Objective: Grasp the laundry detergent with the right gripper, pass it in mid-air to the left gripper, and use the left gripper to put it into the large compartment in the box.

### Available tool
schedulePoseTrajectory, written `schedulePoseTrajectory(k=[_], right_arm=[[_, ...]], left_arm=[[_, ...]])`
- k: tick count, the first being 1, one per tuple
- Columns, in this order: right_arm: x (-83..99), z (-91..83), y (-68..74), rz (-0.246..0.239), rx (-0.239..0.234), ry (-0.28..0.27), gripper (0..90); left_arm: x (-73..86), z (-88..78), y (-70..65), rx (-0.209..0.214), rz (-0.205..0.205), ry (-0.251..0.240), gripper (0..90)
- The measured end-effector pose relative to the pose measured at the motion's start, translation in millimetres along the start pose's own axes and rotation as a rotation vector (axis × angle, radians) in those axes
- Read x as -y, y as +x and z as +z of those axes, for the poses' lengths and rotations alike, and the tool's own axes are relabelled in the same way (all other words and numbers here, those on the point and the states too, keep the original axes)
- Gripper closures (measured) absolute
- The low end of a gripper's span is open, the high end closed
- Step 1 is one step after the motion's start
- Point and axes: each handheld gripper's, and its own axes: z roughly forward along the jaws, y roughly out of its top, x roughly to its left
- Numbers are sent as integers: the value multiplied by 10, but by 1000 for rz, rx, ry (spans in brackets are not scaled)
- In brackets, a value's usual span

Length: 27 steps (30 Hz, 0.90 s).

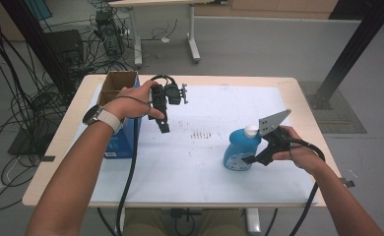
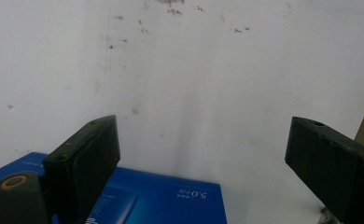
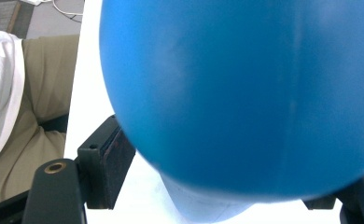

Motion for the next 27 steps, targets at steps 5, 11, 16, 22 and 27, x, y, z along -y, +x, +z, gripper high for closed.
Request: schedulePoseTrajectory(k=[5, 11, 16, 22, 27], right_arm=[[11, 17, 4, -2, 1, -5, 248], [23, 34, 12, 0, 1, -10, 253], [33, 47, 11, -3, 4, -21, 263], [47, 59, 12, -6, 7, -33, 269], [60, 67, 14, -3, 11, -39, 280]], left_arm=[[1, -1, 0, 0, 0, 1, 105], [-2, 2, -2, 0, -1, 1, 105], [-5, 7, -3, 1, 0, 2, 104], [-2, 5, -5, 0, -1, 2, 105], [-7, 7, -4, 1, 0, 2, 104]])
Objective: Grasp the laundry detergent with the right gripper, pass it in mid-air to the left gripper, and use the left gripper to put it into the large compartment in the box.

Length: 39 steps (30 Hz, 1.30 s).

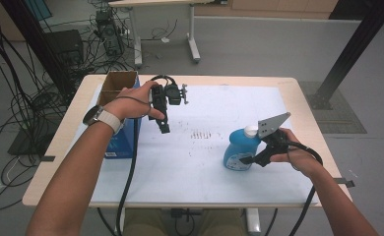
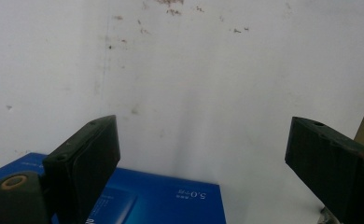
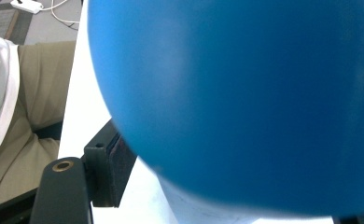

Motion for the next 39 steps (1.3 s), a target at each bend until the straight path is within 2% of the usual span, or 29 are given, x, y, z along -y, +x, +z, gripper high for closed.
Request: schedulePoseTrajectory(k=[39], right_arm=[[53, 67, -20, 10, 3, -42, 358]], left_arm=[[10, 14, 1, 1, -2, -4, 105]])
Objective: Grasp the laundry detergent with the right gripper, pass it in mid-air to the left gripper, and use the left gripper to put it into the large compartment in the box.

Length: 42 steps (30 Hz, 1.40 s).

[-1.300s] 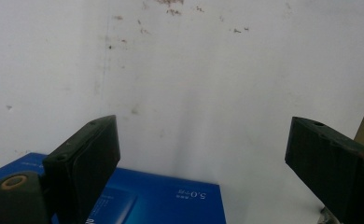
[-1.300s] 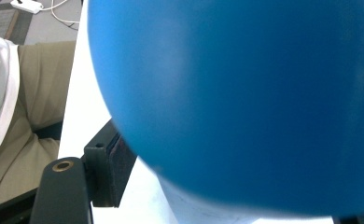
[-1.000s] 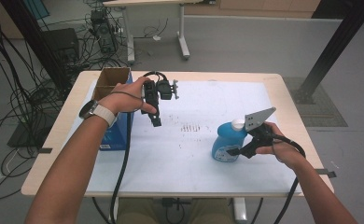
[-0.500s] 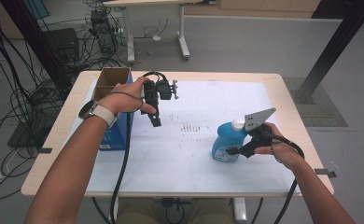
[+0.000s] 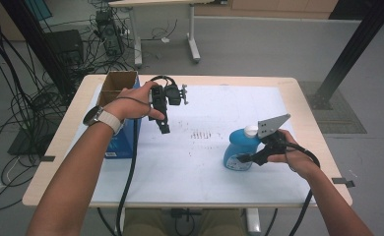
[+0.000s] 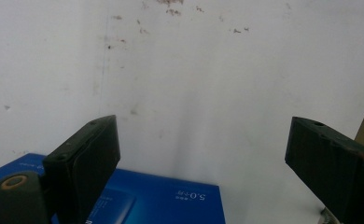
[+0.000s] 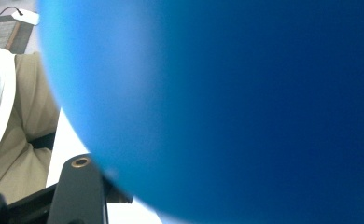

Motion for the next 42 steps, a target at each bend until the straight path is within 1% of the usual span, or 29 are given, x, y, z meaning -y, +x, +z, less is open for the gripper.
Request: schedulePoseTrajectory(k=[18, 24, 30, 42], right_arm=[[16, 21, -14, 1, 0, -16, 419], [20, 22, -15, -4, 0, -21, 423], [48, 23, -16, -2, -2, -43, 425], [64, 23, -18, -2, -4, -55, 429]], left_arm=[[18, 9, -2, 0, -6, -4, 105], [12, 11, -2, 2, -2, -1, 105], [7, 16, -7, 2, -3, -2, 105], [12, 41, -15, 9, -2, 4, 105]])
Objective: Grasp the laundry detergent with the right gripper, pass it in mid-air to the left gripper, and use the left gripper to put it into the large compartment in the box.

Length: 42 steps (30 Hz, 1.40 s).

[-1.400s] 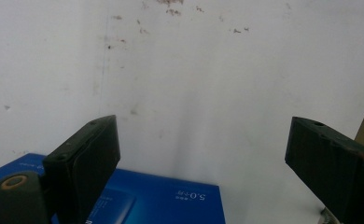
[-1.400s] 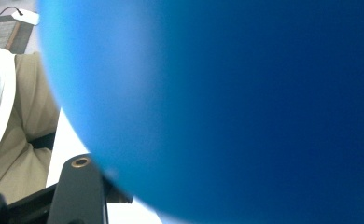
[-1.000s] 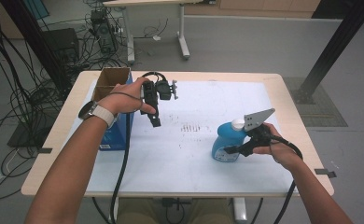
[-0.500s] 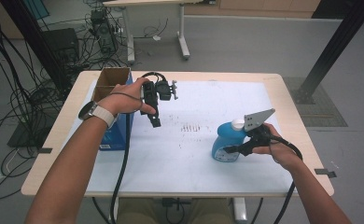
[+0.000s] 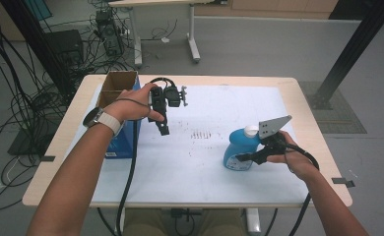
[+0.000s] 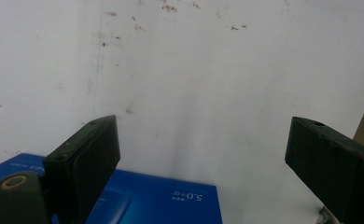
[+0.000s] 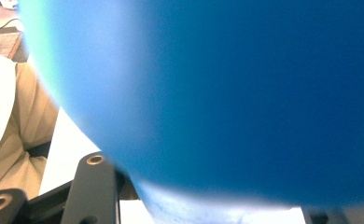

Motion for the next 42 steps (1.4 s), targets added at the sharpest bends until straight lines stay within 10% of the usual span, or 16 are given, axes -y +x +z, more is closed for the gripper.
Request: schedulePoseTrajectory(k=[42], right_arm=[[13, 0, 0, 22, 7, -12, 440]], left_arm=[[35, -34, -14, -7, -5, -2, 105]])
